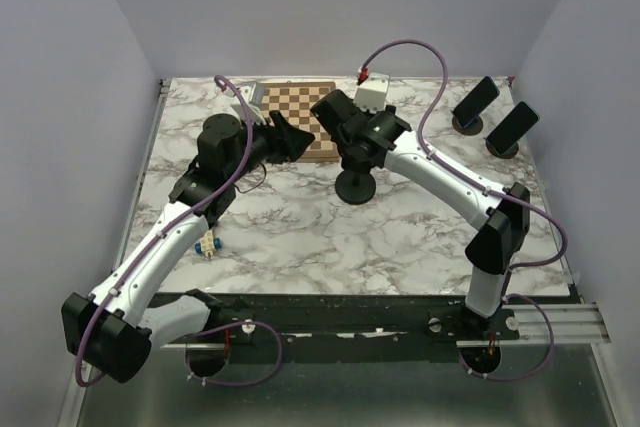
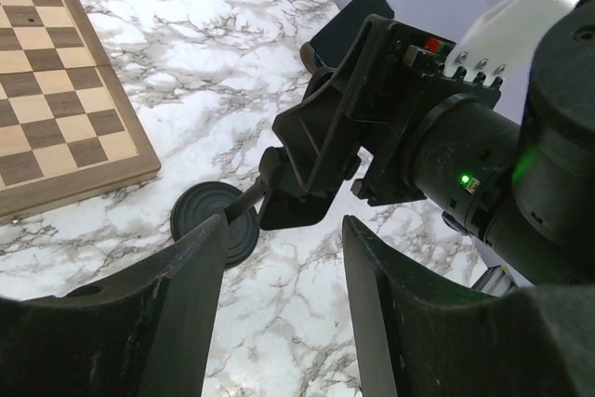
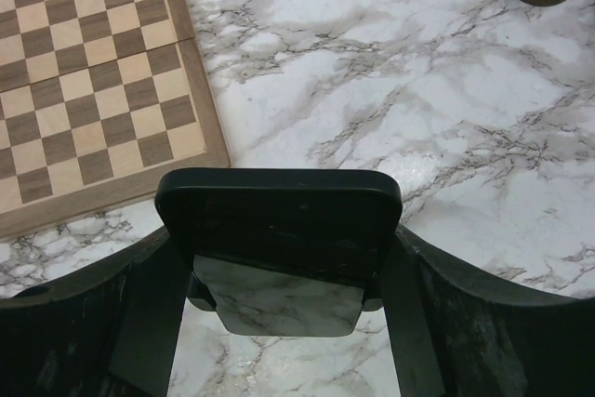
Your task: Remove the phone from the phone stand
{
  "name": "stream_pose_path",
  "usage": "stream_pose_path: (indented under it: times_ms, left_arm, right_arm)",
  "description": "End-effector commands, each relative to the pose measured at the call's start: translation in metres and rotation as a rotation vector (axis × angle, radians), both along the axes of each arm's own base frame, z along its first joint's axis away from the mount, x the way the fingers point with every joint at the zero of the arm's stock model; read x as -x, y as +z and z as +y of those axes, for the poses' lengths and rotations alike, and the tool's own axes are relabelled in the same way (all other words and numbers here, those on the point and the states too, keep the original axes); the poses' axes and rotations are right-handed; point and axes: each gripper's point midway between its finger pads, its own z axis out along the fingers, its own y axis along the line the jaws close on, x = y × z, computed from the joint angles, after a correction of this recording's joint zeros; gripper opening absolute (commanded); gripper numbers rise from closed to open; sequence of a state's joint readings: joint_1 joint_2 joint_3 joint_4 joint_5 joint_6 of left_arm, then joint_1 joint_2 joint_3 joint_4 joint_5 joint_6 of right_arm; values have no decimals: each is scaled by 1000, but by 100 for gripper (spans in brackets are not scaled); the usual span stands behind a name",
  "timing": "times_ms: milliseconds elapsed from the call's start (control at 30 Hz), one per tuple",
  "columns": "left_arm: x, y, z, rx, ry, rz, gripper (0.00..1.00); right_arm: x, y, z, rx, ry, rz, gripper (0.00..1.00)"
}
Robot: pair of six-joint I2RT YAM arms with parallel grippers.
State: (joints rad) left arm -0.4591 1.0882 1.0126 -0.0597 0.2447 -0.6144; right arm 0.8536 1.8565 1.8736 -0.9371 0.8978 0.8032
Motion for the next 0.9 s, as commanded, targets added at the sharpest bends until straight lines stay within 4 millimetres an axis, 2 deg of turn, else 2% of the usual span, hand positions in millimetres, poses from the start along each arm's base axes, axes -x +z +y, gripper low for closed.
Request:
stream_pose_path:
  times_ms: [0, 100, 133, 200, 333, 533, 633, 733, 867]
  left_arm:
    - [-1, -6, -6, 9, -34, 14, 61]
    - [-2, -11, -20, 8, -112, 35, 88]
    - [-2, -14, -25, 3, -139, 60, 92]
    - [-4, -25, -34, 6, -184, 116, 91]
    - [-5, -40, -46, 45, -242, 164, 77]
    - [-6, -54, -66, 61, -355, 224, 78]
    - [-7, -65, -73, 81, -399, 256, 74]
    - [-6, -68, -80, 111, -438, 244, 69]
    - [-4, -67, -89, 114, -484, 188, 68]
  right_arm:
    - [0, 10, -4, -13, 31, -34, 23]
    - [2, 14, -2, -31, 74, -38, 2]
    - [3, 14, 0, -44, 97, -38, 1]
    - [6, 16, 4, -63, 155, -45, 1]
    - [11, 23, 1, -123, 218, -73, 1]
    - [14, 27, -8, -173, 286, -64, 1]
    - [15, 25, -11, -191, 307, -55, 1]
    - [15, 24, -12, -212, 328, -42, 1]
    - [18, 24, -7, -230, 384, -31, 1]
